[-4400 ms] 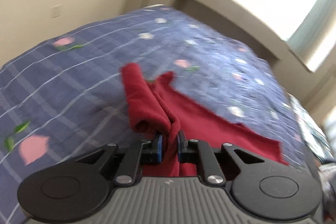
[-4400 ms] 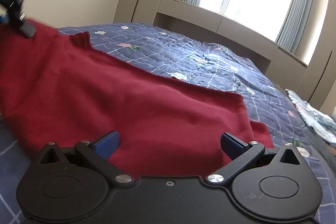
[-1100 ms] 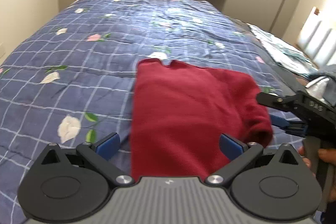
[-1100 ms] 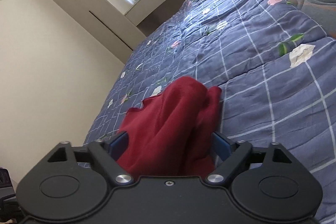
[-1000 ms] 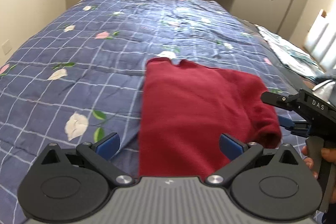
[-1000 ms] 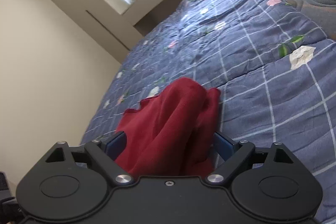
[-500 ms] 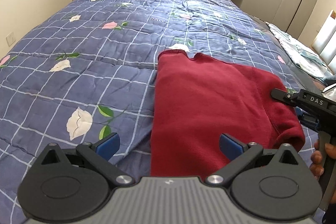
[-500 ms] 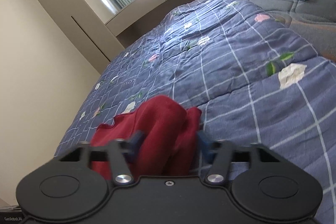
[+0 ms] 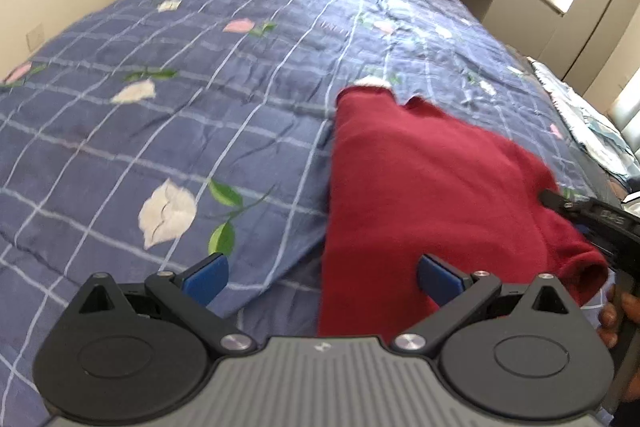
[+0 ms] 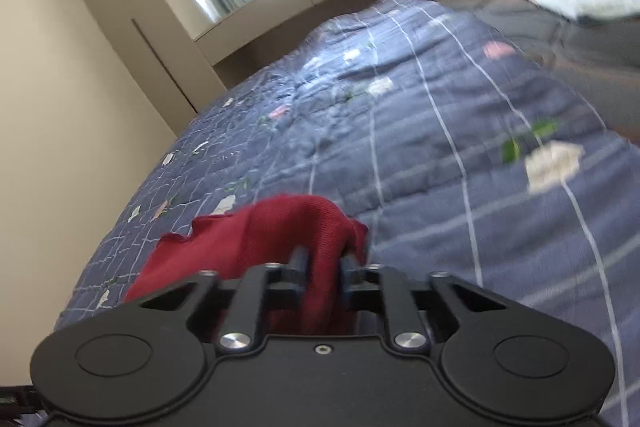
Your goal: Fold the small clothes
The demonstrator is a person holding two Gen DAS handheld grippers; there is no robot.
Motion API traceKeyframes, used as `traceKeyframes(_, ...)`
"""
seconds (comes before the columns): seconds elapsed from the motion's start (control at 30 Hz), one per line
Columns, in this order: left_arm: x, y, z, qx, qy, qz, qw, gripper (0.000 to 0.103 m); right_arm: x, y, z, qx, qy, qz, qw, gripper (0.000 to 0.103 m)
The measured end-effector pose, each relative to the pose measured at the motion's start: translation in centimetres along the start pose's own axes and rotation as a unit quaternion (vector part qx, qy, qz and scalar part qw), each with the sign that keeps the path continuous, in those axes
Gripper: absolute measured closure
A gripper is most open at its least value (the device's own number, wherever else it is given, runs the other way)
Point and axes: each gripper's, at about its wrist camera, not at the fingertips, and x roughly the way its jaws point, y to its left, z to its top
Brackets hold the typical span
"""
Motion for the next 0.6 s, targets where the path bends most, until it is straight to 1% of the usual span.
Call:
traceKeyframes(0.03,0.0,0.3,-0.1,-0.004,0.003,0.000,1.0000,0.000,-0.7,0.0,-0.2,0.000,-0.004,-0.007,1.000,0.048)
traceKeyframes(0.07,0.0,0.6,-0.2,-0.007,0.006,-0.002,1.0000,0.000,-1.5,0.1,-0.5,0.002,-0.008,-0.010,1.000,0.027)
traceKeyframes(0.1,-0.1,0.9,-0.3,-0.011,0.007,-0.005,0.9999,0.000,-2.6,0.2,-0.8,0.005,-0.018,-0.007,1.000,0.019)
traceKeyframes(0.13,-0.4,1.0,-0.4,-0.013,0.006,-0.008,0.9999,0.000,-3.5,0.4,-1.1,0.003,-0.025,-0.002,1.000,0.014)
traceKeyframes(0.2,-0.8,1.2,-0.7,-0.015,0.004,-0.012,0.9998,0.000,-4.9,1.2,-1.6,-0.014,-0.027,-0.001,1.000,0.012)
traceKeyframes(0.23,-0.9,1.2,-0.8,-0.017,0.005,-0.013,0.9998,0.000,-5.5,1.8,-2.0,-0.027,-0.027,0.000,0.999,0.009)
traceKeyframes(0.3,-0.9,1.3,-1.2,-0.019,0.012,-0.016,0.9996,0.000,-6.1,2.9,-2.8,-0.057,-0.018,-0.007,0.998,0.006)
traceKeyframes(0.37,-0.9,1.4,-1.7,-0.020,0.018,-0.013,0.9996,0.000,-6.5,3.5,-3.7,-0.087,-0.014,-0.043,0.995,0.006)
traceKeyframes(0.47,-0.5,2.1,-2.7,-0.023,0.036,0.006,0.9991,0.001,-7.0,2.8,-5.0,-0.101,-0.022,-0.105,0.989,0.006)
traceKeyframes(0.5,-0.3,2.4,-3.0,-0.023,0.041,0.006,0.9989,0.001,-6.9,2.2,-5.5,-0.104,-0.019,-0.116,0.988,0.006)
traceKeyframes(0.6,-0.4,3.0,-3.5,-0.032,0.052,0.007,0.9981,0.001,-7.0,0.7,-6.3,-0.088,-0.011,-0.108,0.990,0.006)
